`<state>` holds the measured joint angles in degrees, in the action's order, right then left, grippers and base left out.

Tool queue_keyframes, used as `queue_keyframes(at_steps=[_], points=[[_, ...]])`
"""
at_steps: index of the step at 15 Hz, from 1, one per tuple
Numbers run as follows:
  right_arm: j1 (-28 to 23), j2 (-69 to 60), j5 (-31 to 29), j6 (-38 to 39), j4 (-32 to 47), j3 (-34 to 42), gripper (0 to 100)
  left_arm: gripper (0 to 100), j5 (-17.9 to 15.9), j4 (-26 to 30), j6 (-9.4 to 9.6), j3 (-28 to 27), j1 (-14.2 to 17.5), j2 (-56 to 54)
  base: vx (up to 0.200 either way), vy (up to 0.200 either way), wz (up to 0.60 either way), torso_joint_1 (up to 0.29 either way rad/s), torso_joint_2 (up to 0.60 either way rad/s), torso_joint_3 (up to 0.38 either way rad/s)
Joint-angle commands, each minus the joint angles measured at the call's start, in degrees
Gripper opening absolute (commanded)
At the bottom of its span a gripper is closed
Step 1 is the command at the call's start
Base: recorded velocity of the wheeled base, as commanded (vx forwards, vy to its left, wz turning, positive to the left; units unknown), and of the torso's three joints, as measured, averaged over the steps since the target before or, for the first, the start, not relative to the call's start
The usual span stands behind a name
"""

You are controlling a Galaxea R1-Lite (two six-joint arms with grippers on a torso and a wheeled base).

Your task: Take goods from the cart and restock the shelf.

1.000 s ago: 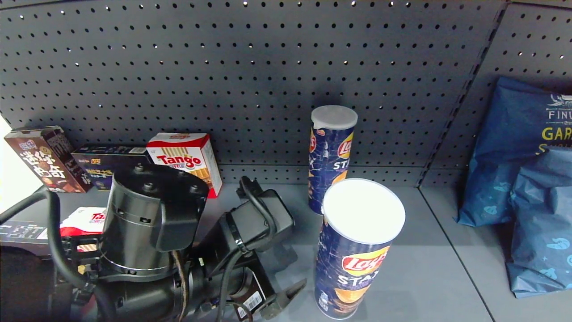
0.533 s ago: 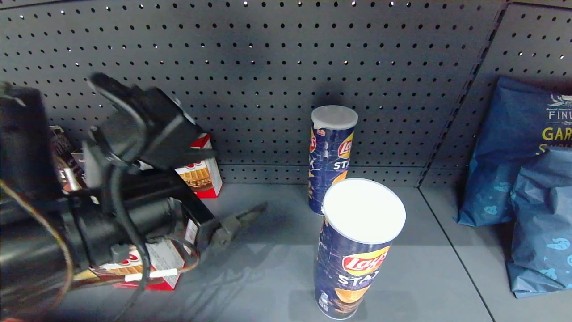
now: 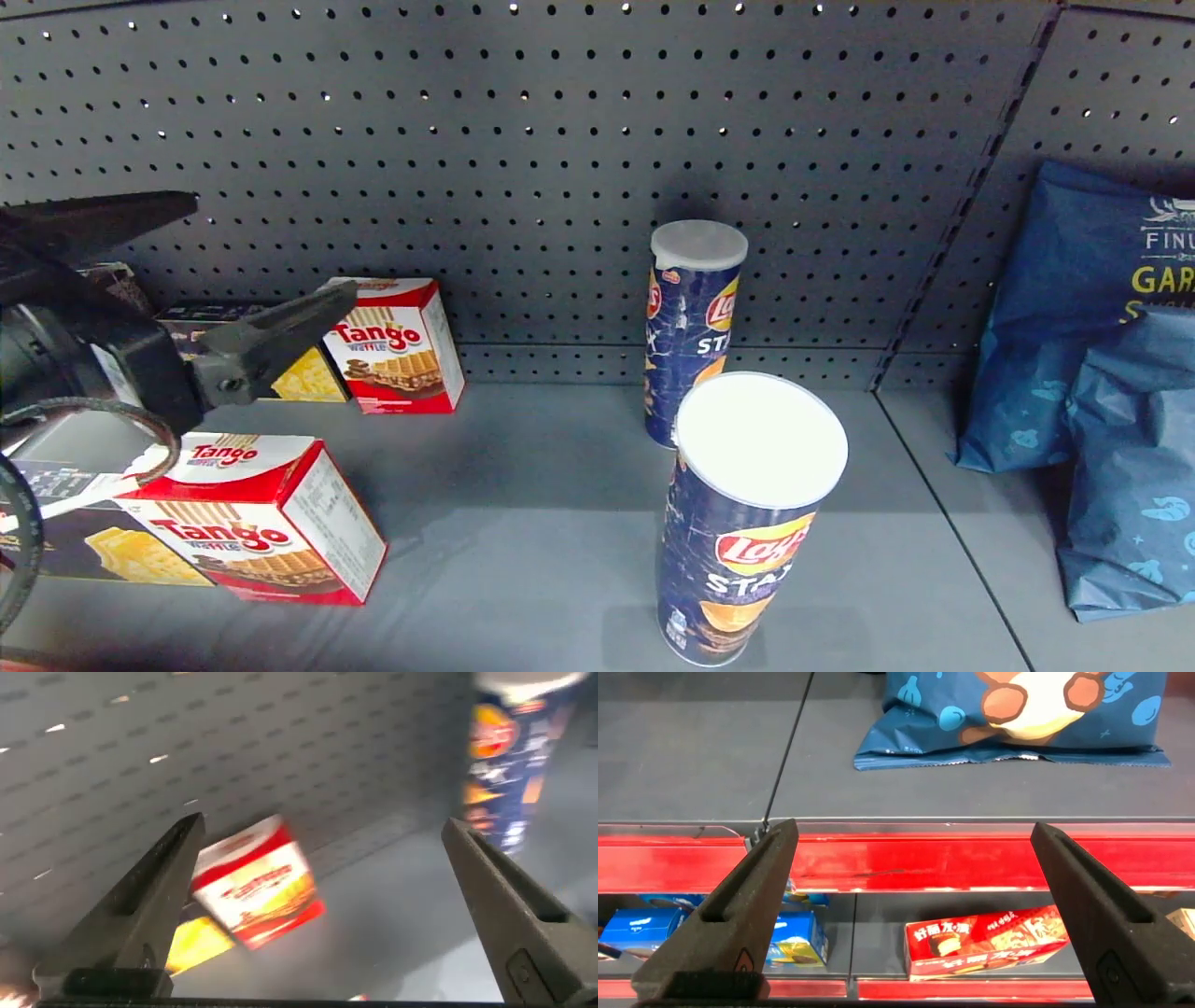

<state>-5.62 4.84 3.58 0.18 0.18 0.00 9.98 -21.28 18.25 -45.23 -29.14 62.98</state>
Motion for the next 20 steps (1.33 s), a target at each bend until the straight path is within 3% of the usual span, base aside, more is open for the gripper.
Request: queue_keyframes(at_steps=[1, 4, 6, 9, 10, 11, 12, 13, 14, 15, 16, 17, 18, 19, 20], points=[[-0.01, 0.08, 0.02, -0.01, -0.01, 0.00, 100, 100, 0.04, -1.39, 0.38, 1.28, 5.84, -4.09, 0.000, 0.000, 0.00, 0.000, 0.00, 0.000], [-0.01, 0.08, 0.02, -0.01, -0.01, 0.00, 100, 100, -0.23, -0.42, -1.55, 4.09, 14.46, -13.05, 0.000, 0.000, 0.00, 0.000, 0.00, 0.000], [-0.01, 0.08, 0.02, -0.01, -0.01, 0.00, 100, 100, 1.88, 4.41, -1.81, 10.51, 14.81, -28.35, 0.000, 0.000, 0.00, 0.000, 0.00, 0.000], [-0.01, 0.08, 0.02, -0.01, -0.01, 0.00, 100, 100, 1.53, 26.56, -1.73, 8.66, 15.42, -42.50, 0.000, 0.000, 0.00, 0.000, 0.00, 0.000], [-0.01, 0.08, 0.02, -0.01, -0.01, 0.00, 100, 100, 0.04, 31.74, -2.08, 10.25, 22.54, -47.33, 0.000, 0.000, 0.00, 0.000, 0.00, 0.000], [-0.01, 0.08, 0.02, -0.01, -0.01, 0.00, 100, 100, -2.51, 32.36, -2.52, 15.87, 30.01, -53.22, 0.000, 0.000, 0.00, 0.000, 0.00, 0.000], [-0.01, 0.08, 0.02, -0.01, -0.01, 0.00, 100, 100, -4.18, 32.36, -3.31, 19.30, 33.09, -56.03, 0.000, 0.000, 0.00, 0.000, 0.00, 0.000], [-0.09, 0.08, 0.02, -0.01, -0.01, 0.00, 100, 100, -9.90, 31.30, -5.15, 27.82, 34.67, -58.58, 0.000, 0.000, 0.00, 0.000, 0.00, 0.000], [-0.01, 0.08, 0.02, -0.01, -0.01, 0.00, 100, 100, -18.25, 29.02, -4.45, 31.87, 34.50, -58.32, 0.000, 0.000, 0.00, 0.000, 0.00, 0.000], [-0.01, 0.08, 0.02, -0.01, -0.01, 0.00, 100, 100, -25.45, 27.96, -2.08, 39.25, 34.50, -58.32, 0.000, 0.000, 0.00, 0.000, 0.00, 0.000], [-0.01, 0.08, 0.02, -0.01, -0.09, 0.00, 100, 100, -29.76, 23.13, -2.25, 43.56, 34.41, -58.23, 0.000, 0.000, 0.00, 0.000, 0.00, 0.000], [-0.01, 0.08, 0.02, -0.01, -0.09, 0.00, 100, 100, -28.18, 19.61, -3.92, 44.08, 33.79, -58.23, 0.000, 0.000, 0.00, 0.000, 0.00, 0.000], [-0.01, 0.08, 0.02, -0.01, -0.09, 0.00, 100, 100, -22.20, 19.18, -6.47, 44.79, 29.22, -58.76, 0.000, 0.000, 0.00, 0.000, 0.00, 0.000], [-0.01, 0.08, 0.02, -0.01, -0.09, 0.00, 100, 100, -13.94, 18.47, -8.14, 45.14, 27.29, -60.25, 0.000, 0.000, 0.00, 0.000, 0.00, 0.000], [-0.01, 0.08, 0.02, -0.01, -0.09, 0.00, 100, 100, -9.63, 18.21, -8.85, 45.14, 28.17, -60.96, 0.000, 0.000, 0.00, 0.000, 0.00, 0.000]])
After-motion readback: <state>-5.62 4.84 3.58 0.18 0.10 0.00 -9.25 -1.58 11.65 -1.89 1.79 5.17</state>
